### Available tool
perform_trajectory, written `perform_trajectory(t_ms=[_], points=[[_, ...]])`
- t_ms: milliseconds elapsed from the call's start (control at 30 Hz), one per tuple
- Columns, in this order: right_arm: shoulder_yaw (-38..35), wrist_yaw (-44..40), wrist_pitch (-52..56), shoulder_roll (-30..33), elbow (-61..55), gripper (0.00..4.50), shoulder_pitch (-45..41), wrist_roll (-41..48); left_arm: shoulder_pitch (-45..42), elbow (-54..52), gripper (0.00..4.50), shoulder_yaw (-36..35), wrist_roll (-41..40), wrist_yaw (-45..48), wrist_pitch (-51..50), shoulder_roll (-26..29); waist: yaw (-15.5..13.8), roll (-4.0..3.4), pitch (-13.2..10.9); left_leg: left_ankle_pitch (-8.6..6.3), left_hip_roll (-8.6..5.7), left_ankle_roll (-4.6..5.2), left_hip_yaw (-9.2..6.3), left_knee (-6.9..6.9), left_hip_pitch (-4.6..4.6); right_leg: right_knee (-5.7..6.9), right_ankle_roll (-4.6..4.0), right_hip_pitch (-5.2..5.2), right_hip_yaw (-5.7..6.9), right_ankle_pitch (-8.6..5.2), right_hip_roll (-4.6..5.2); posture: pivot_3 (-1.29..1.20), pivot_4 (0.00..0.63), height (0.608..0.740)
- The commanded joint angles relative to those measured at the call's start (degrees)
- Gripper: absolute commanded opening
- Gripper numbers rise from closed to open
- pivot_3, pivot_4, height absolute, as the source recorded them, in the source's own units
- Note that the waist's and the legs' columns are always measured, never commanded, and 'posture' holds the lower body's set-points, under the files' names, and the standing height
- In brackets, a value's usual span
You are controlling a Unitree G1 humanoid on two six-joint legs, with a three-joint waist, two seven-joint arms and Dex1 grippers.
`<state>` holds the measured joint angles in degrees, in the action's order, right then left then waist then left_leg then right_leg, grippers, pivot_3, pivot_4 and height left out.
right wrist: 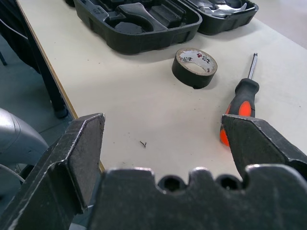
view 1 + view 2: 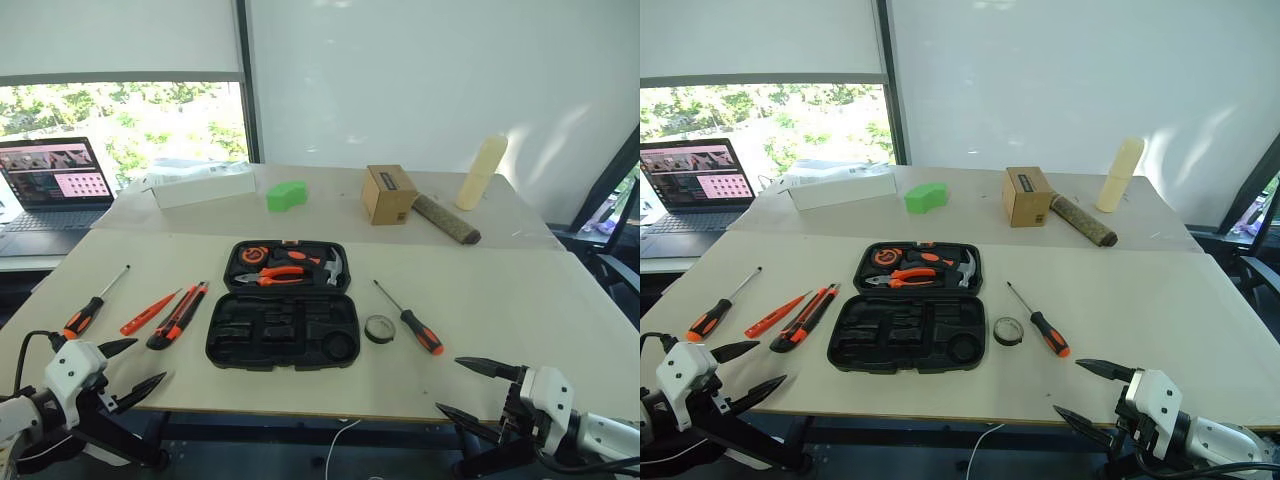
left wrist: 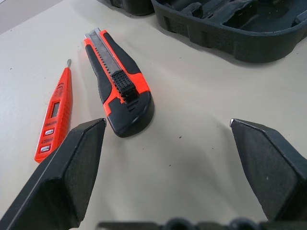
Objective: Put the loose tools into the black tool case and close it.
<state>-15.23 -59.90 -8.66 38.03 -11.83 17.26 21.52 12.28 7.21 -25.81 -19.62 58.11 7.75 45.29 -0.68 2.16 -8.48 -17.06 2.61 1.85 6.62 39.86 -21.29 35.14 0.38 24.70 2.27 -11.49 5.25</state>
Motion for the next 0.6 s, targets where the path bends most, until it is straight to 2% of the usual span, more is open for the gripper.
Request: perform_trajectory(t_ms=[33,100,167,233,333,467,567,600], points=[[1.14,-0.51,-1.1,-0.86,-3.83,4.5,-2.45,3.2,0.96,-0.66,4.47,-4.96,-4.16,-3.17,-2.18,-1.82,0.0,0.0,0.0,0.0,0.0,0.0,0.0,0.0,0.0,0.0,0.0,0.0,0.0,0.0,0.0,0.0,0.15,0.74],[4.06,-0.67,-0.52,-3.05,-7.87,4.5,-5.71,6.86,3.3,0.64,4.47,-11.86,-9.46,-8.06,-7.93,-4.72,0.88,0.0,0.0,0.0,0.04,0.0,0.02,0.0,0.04,0.02,0.0,0.01,-0.06,0.01,-0.02,0.0,0.15,0.74],[6.09,2.8,4.09,-5.97,-12.22,4.5,-9.08,12.04,6.9,1.54,4.47,-18.22,-12.32,-13.92,-11.04,-8.55,1.69,0.0,0.0,0.0,0.16,0.0,0.01,-0.02,0.06,0.01,0.0,0.0,-0.07,0.01,-0.12,0.0,0.15,0.74],[7.47,4.23,5.26,-7.76,-14.27,4.5,-10.91,13.28,8.92,1.66,4.47,-21.8,-14.06,-17.56,-13.4,-10.95,2.12,0.0,0.0,-0.02,0.26,-0.05,0.01,-0.05,0.15,0.07,-0.05,0.01,-0.1,-0.01,-0.17,0.0,0.15,0.74],[9.26,4.26,3.44,-9.25,-14.79,4.5,-11.95,11.28,9.74,0.14,4.47,-23.94,-16.62,-20.44,-17.1,-12.59,0.88,0.14,0.08,-0.04,0.17,-0.07,-0.02,-0.04,0.13,0.08,-0.08,0.0,0.02,-0.02,-0.1,0.0,0.15,0.74],[9.94,4.16,2.08,-10.06,-14.12,4.5,-12.08,10.26,6.98,-2.09,4.47,-24.21,-20.36,-24.09,-25.15,-10.61,-1.42,0.13,0.07,-0.04,0.01,-0.05,-0.13,0.09,0.14,-0.04,-0.09,0.01,0.21,-0.03,0.11,0.0,0.15,0.74],[10.15,3.37,1.56,-9.97,-13.61,4.5,-11.9,9.86,2.44,-1.52,4.47,-21.8,-19.55,-26.18,-31.61,-5.06,-1.66,0.36,0.2,-0.03,0.02,-0.08,-0.13,0.15,0.14,0.0,-0.31,-0.02,0.2,-0.11,0.1,0.0,0.15,0.74],[10.22,3.19,1.48,-9.9,-13.5,4.5,-11.87,9.82,-1.4,0.41,4.47,-21.4,-19.42,-27.51,-33.24,-2.55,-1.55,0.4,0.23,0.0,0.04,-0.12,-0.15,0.15,0.14,0.04,-0.33,-0.1,0.22,-0.1,0.06,0.0,0.15,0.74]])
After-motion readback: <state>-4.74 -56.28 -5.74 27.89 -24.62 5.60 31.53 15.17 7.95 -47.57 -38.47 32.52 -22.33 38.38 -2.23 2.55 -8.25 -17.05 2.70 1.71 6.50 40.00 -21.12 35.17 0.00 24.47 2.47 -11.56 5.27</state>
